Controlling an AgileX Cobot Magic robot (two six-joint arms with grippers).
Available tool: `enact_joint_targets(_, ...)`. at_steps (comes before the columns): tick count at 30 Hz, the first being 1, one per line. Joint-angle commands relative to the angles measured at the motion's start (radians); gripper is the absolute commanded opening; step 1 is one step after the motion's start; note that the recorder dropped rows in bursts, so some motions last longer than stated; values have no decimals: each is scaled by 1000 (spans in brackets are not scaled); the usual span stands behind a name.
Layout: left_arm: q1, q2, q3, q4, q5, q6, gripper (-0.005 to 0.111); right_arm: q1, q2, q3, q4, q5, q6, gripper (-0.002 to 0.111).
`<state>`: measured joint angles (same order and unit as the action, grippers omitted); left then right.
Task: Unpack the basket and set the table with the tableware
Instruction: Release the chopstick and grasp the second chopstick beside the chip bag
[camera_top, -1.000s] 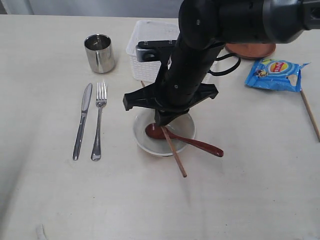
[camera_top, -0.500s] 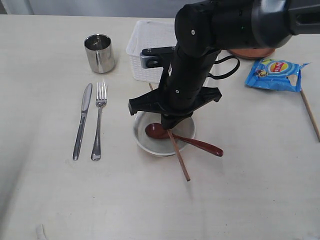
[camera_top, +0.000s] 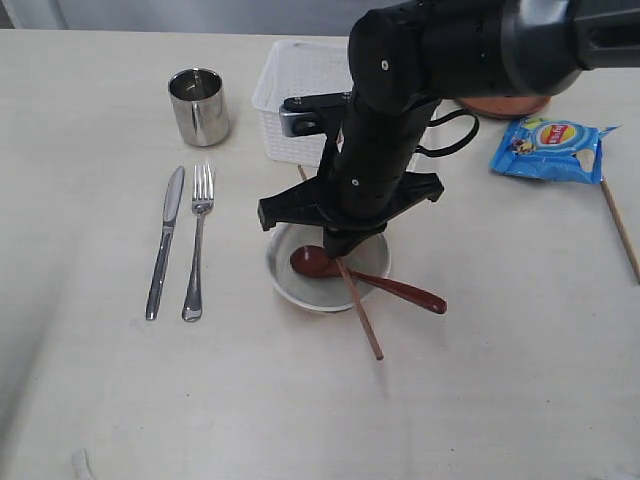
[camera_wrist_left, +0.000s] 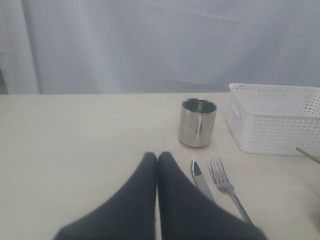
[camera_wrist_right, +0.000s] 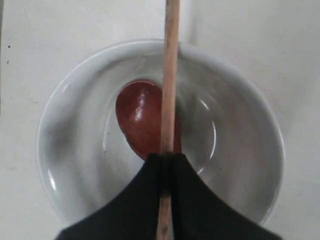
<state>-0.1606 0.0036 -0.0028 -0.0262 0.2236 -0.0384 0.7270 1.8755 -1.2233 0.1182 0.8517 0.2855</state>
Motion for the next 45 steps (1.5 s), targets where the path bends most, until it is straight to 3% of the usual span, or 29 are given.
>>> enact_joint_targets(1, -1, -4, 3, -5, -11, 0, 0, -1, -22, -2, -18, 6, -13, 14)
enact_joint_targets(5, -1, -4, 3, -5, -11, 0, 0, -3, -37, -9, -41, 17, -8, 38)
enact_joint_targets(7, -1, -4, 3, -5, -11, 0, 0, -3, -51, -9, -43, 19, -10, 43)
enact_joint_targets(13, -1, -4, 3, -5, -11, 0, 0, -3, -158, -9, -96, 38, -13, 44)
enact_joint_targets(19, -1, -4, 3, -5, -11, 0, 0, -50, -315, -9, -409, 192, 24, 44)
enact_joint_targets(22, -1, -4, 3, -5, -11, 0, 0, -153, -355, -8, -511, 230, 28, 44)
enact_joint_targets(26, -1, -4, 3, -5, -11, 0, 0, -362, -366, -8, -484, 211, 26, 44)
enact_joint_targets(30, -1, -4, 3, -5, -11, 0, 0, -574, -361, 35, -468, 106, 22, 44)
enact_joint_targets(35, -1, -4, 3, -5, -11, 0, 0, -763, -300, 117, -422, -4, -14, 44)
enact_joint_targets(39, -1, -4, 3, -5, -11, 0, 0, -843, -206, 183, -343, -94, -119, 44)
enact_joint_targets(45, -1, -4, 3, -5, -11, 0, 0, -853, -78, 207, -331, -143, -207, 44)
